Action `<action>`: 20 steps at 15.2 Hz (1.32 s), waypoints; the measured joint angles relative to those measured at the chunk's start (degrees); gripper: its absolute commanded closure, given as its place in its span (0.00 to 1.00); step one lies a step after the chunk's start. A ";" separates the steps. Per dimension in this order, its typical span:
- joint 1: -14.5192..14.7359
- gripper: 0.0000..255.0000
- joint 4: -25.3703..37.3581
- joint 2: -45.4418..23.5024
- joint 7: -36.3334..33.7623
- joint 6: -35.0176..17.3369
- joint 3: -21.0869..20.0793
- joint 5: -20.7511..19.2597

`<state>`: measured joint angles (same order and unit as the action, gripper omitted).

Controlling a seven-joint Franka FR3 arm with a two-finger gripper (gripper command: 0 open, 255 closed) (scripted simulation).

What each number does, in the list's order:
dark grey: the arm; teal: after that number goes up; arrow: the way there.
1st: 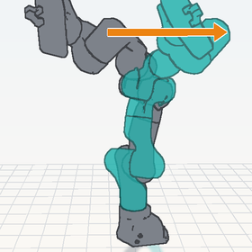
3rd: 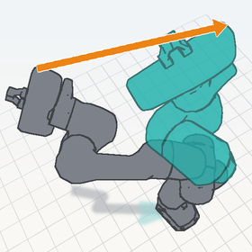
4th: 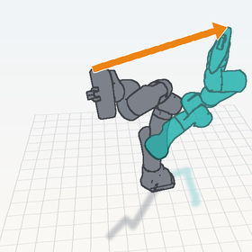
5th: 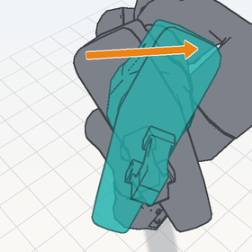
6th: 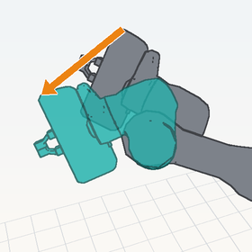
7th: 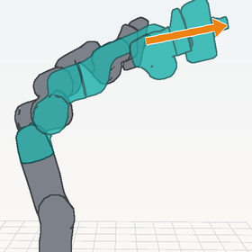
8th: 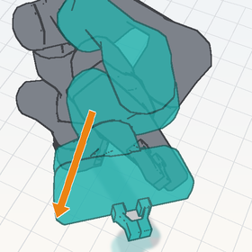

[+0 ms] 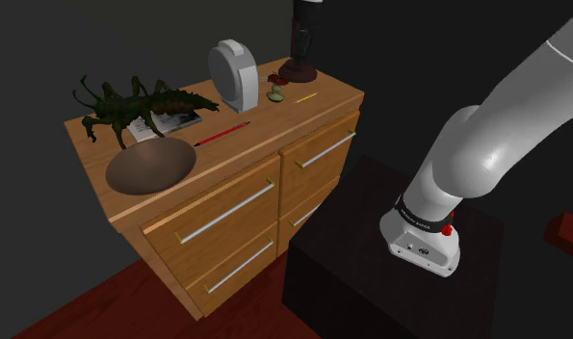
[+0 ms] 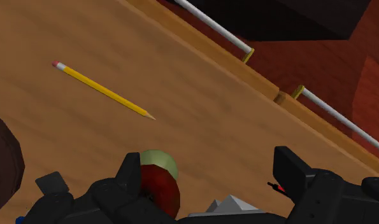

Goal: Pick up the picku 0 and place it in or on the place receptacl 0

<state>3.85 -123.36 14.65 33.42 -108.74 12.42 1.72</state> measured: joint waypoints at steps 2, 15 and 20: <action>0.50 0.00 2.34 -4.69 3.25 -2.25 0.76 1.43; 0.81 0.00 9.40 -20.13 13.96 -9.82 1.59 7.22; 0.86 0.00 8.99 -20.55 14.03 -10.65 1.52 7.40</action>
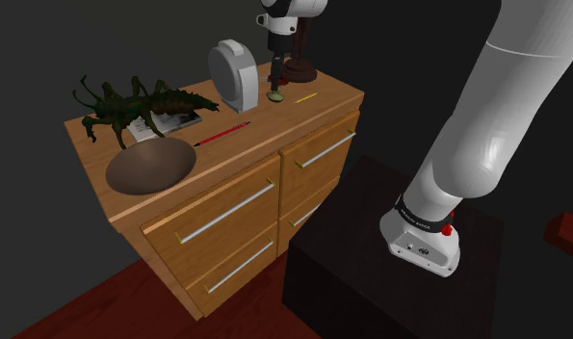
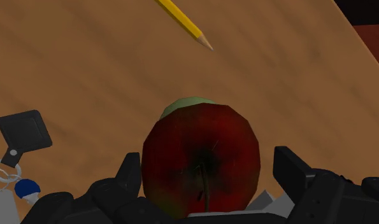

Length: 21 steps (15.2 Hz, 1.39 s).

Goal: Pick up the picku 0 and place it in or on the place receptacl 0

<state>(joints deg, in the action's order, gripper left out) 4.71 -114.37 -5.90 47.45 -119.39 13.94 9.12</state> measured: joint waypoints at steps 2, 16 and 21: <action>0.00 0.00 0.01 -0.02 0.01 -0.01 0.00 0.01; 0.01 1.00 1.03 0.52 -0.30 1.49 0.03 -0.27; -0.03 1.00 3.51 1.51 -0.85 4.90 0.13 -0.78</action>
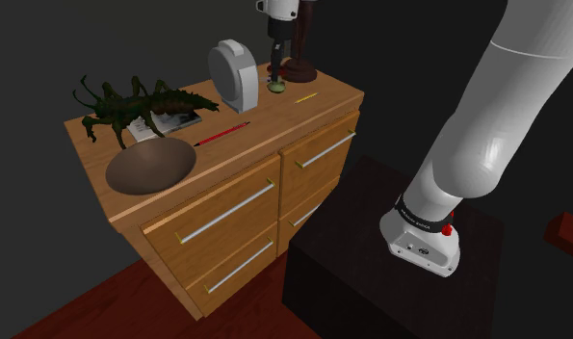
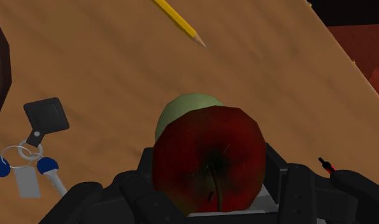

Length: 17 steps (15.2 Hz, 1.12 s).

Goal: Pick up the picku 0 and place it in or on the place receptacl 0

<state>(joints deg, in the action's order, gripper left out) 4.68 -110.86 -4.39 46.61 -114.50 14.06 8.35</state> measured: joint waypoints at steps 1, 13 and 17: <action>-0.02 1.00 0.36 0.19 -0.05 0.54 0.02 -0.09; -0.01 1.00 7.75 1.99 -1.44 9.58 0.09 -0.99; 0.79 1.00 8.94 2.68 -3.21 11.23 -0.62 -1.22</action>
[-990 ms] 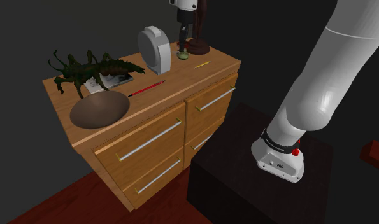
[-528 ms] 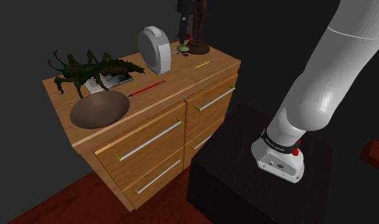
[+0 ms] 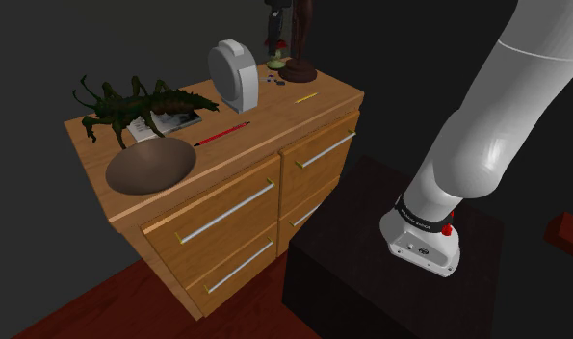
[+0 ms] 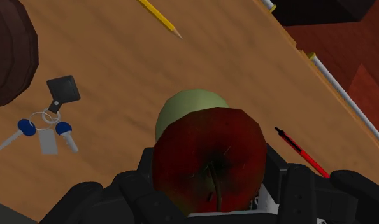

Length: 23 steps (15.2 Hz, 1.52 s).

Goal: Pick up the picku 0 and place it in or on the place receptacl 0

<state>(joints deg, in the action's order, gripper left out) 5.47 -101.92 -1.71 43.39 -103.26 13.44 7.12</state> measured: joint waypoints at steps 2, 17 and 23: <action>1.51 1.00 -1.52 1.29 -2.88 -0.57 -1.41 -0.31; 11.44 1.00 -0.43 0.57 -22.87 -2.45 -11.45 -0.74; 15.29 1.00 2.95 -2.31 -30.39 -2.73 -15.00 -1.27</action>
<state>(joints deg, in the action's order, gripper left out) 20.77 -98.97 -4.02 13.00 -106.00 -1.57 5.86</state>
